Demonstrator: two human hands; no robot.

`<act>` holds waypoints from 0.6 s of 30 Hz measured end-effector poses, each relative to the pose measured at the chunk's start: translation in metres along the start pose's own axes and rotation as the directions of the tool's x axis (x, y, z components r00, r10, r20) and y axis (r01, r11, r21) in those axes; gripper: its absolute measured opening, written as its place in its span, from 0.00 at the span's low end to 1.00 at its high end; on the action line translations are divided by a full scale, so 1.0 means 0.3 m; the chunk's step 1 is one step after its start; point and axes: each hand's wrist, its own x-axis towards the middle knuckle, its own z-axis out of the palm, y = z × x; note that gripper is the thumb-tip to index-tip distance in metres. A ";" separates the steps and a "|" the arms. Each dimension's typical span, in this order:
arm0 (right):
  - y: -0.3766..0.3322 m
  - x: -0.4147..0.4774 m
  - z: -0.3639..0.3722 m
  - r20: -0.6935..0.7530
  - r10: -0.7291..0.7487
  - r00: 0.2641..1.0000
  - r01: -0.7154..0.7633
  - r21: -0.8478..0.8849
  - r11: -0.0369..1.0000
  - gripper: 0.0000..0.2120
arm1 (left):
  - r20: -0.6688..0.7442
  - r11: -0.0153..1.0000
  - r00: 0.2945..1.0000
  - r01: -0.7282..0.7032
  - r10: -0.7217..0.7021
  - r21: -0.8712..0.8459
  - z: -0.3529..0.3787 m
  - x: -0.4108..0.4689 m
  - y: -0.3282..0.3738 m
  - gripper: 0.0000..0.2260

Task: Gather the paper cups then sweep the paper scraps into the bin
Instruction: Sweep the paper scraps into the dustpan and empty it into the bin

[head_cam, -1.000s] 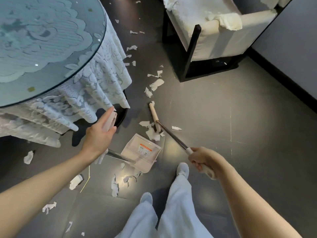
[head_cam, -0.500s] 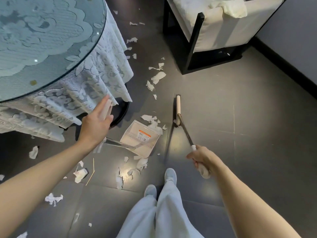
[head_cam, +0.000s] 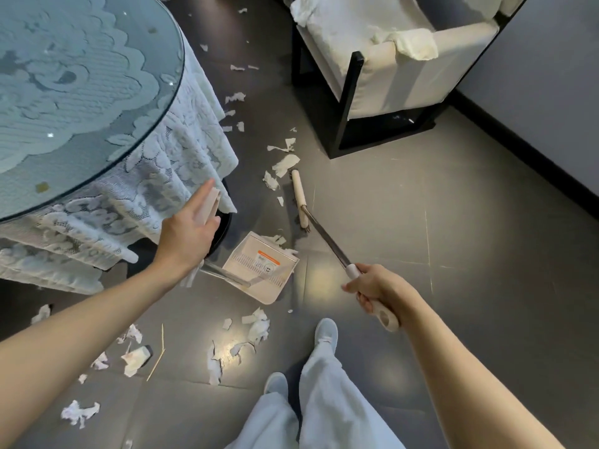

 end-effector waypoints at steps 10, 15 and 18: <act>-0.549 0.476 -0.325 -0.016 -0.144 0.989 0.142 -0.076 0.987 0.12 | -0.100 0.993 0.989 0.108 -0.113 -0.054 0.130 0.376 0.171 0.28; -0.873 0.755 -0.475 0.000 -0.184 0.983 0.181 -0.182 0.967 0.10 | -0.149 0.977 0.974 0.149 -0.172 -0.151 0.214 0.612 0.279 0.29; -1.031 0.926 -0.530 -0.004 -0.202 0.979 0.193 -0.279 0.941 0.17 | -0.165 0.970 0.966 0.169 -0.198 -0.174 0.253 0.729 0.319 0.29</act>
